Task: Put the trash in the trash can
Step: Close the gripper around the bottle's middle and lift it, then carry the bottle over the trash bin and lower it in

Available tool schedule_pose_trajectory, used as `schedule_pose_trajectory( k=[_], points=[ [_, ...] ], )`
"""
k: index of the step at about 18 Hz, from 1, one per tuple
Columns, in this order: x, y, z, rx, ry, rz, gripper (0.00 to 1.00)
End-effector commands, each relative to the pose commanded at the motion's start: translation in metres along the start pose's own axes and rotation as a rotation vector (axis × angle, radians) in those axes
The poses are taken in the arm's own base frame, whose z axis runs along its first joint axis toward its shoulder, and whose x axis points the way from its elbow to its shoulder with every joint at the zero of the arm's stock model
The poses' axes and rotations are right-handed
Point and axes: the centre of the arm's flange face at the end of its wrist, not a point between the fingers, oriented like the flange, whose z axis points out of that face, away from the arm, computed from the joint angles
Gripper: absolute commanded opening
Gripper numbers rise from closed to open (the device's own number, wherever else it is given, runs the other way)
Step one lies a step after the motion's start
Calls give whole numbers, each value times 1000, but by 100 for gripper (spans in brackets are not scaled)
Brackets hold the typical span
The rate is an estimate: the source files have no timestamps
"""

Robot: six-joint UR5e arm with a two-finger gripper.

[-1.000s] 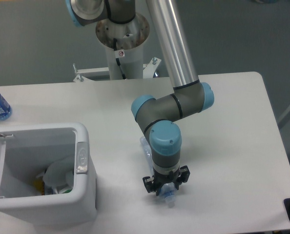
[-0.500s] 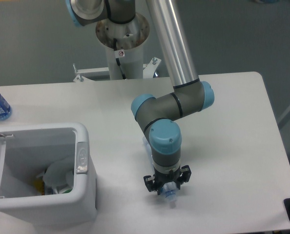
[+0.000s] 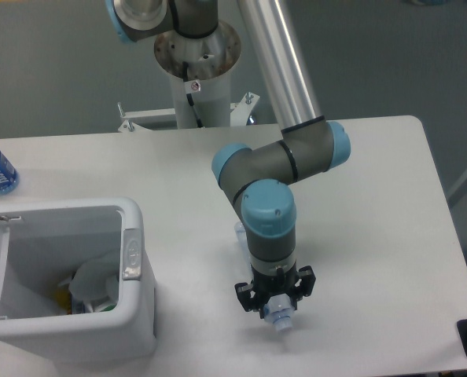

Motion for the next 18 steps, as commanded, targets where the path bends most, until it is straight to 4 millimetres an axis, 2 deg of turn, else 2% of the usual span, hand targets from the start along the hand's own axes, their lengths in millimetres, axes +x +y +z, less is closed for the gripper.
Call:
schedule_pose_trajectory(
  k=[2, 4, 6, 9, 11, 12, 14, 18],
  points=[
    [1, -30, -38, 90, 33, -80, 62],
    [3, -49, -80, 165, 30, -118, 62],
    [9, -67, -137, 265, 49, -138, 63],
    [18, -80, -218, 401, 96, -165, 63],
    [24, -83, -258, 460, 120, -151, 63],
    [27, -84, -273, 485, 131, -145, 63],
    [46, -86, -293, 519, 172, -116, 63],
    [108, -78, -291, 502, 236, -48, 63]
  ],
)
